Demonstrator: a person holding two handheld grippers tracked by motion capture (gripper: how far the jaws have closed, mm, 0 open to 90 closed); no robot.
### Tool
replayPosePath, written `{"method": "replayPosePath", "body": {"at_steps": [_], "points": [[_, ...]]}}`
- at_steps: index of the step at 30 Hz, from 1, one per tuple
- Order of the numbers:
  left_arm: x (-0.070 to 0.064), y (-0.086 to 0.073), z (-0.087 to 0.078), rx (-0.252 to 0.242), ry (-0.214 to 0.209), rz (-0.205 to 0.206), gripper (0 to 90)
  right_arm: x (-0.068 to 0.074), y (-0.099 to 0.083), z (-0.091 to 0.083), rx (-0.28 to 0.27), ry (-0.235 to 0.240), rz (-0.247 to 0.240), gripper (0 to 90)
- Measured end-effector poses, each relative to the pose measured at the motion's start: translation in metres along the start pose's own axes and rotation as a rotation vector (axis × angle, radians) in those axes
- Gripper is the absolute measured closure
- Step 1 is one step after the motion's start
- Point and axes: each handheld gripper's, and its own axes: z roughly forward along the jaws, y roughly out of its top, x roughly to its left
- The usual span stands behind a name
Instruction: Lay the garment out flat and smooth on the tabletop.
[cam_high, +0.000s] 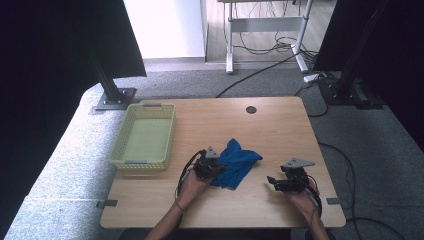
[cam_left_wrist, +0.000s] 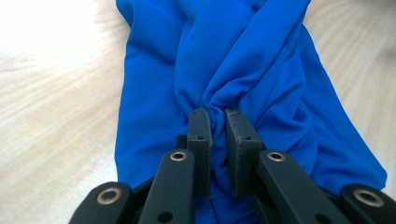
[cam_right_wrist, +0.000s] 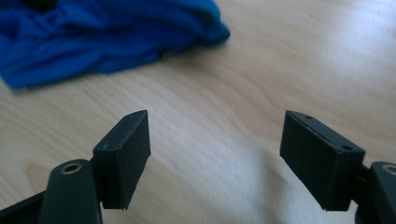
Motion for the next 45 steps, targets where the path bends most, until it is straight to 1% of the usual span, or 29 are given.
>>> {"method": "replayPosePath", "body": {"at_steps": [3, 6, 9, 10, 14, 15, 17, 20, 22, 25, 28, 30, 32, 34, 37, 40, 41, 44, 45], "points": [[-0.006, -0.003, -0.003, 0.005, -0.010, 0.013, 80.8, 0.001, 0.007, 0.007, -0.014, 0.011, -0.009, 25.0], [-0.011, -0.005, -0.005, 0.011, -0.015, 0.024, 80.7, 0.003, 0.014, 0.017, -0.016, 0.027, -0.032, 29.3], [-0.013, -0.006, -0.006, 0.013, -0.015, 0.031, 80.7, 0.006, 0.022, 0.024, -0.024, 0.030, -0.063, 38.4], [-0.014, -0.006, -0.006, 0.014, -0.014, 0.032, 80.7, 0.007, 0.025, 0.025, -0.030, 0.030, -0.074, 43.7], [-0.014, -0.007, -0.006, 0.008, -0.011, 0.032, 80.7, 0.010, 0.033, 0.033, -0.018, 0.052, -0.110, 63.3], [-0.015, -0.007, -0.006, 0.005, -0.009, 0.033, 80.7, 0.010, 0.034, 0.035, -0.011, 0.054, -0.114, 68.1], [-0.015, -0.007, -0.007, -0.004, -0.007, 0.036, 81.2, 0.011, 0.036, 0.038, -0.001, 0.042, -0.118, 76.3], [-0.016, -0.006, -0.010, -0.022, 0.000, 0.045, 82.8, 0.011, 0.040, 0.037, -0.014, 0.039, -0.113, 83.2], [-0.016, -0.003, -0.014, -0.036, 0.004, 0.050, 83.2, 0.012, 0.044, 0.033, -0.032, 0.033, -0.117, 84.6], [-0.015, 0.003, -0.027, -0.079, 0.015, 0.056, 83.4, 0.012, 0.051, 0.026, -0.068, 0.020, -0.129, 85.1], [-0.015, 0.009, -0.042, -0.134, 0.032, 0.058, 83.4, 0.013, 0.060, 0.018, -0.110, 0.014, -0.133, 85.3], [-0.013, 0.012, -0.051, -0.166, 0.057, 0.062, 83.4, 0.013, 0.067, 0.014, -0.130, 0.012, -0.135, 85.4], [-0.010, 0.013, -0.057, -0.183, 0.086, 0.062, 83.4, 0.013, 0.074, 0.013, -0.140, 0.016, -0.130, 85.4], [-0.004, 0.011, -0.058, -0.173, 0.117, 0.060, 83.3, 0.014, 0.079, 0.018, -0.138, 0.027, -0.131, 85.4], [0.005, 0.003, -0.050, -0.130, 0.140, 0.037, 83.3, 0.017, 0.079, 0.035, -0.098, 0.038, -0.129, 85.4], [0.011, -0.008, -0.038, -0.072, 0.149, 0.025, 83.3, 0.020, 0.073, 0.055, -0.047, 0.060, -0.116, 85.4], [0.012, -0.011, -0.035, -0.056, 0.150, 0.022, 83.2, 0.021, 0.071, 0.061, -0.032, 0.064, -0.120, 85.4], [0.013, -0.016, -0.025, -0.023, 0.143, 0.019, 83.1, 0.023, 0.064, 0.072, 0.013, 0.071, -0.133, 85.4], [0.012, -0.017, -0.022, -0.017, 0.138, 0.020, 83.1, 0.023, 0.061, 0.075, 0.022, 0.074, -0.129, 85.3]]}}
